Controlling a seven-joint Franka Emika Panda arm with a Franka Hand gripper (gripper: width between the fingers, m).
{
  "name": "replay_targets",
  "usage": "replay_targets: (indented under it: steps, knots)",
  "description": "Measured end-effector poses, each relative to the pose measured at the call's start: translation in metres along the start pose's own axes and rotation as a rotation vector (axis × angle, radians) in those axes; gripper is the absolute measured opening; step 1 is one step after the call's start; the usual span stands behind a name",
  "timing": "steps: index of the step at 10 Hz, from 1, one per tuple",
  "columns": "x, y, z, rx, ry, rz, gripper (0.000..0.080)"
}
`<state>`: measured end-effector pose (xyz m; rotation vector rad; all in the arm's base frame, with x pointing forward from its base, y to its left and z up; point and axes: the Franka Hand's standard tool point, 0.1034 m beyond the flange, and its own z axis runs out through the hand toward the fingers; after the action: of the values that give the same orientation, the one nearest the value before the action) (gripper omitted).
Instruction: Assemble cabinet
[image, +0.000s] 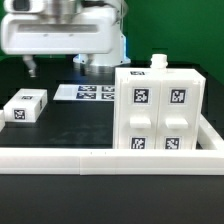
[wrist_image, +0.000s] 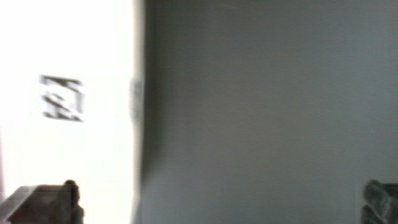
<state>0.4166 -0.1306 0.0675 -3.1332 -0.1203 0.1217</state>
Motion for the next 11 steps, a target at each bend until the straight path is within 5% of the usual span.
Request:
replay_targets:
  steps: [3,11]
  knots:
    - [-0.008,0.024,0.012,-0.005,-0.014,-0.019,0.0797]
    - [-0.014,0.036,0.047,-0.029,-0.034,-0.056,0.0797]
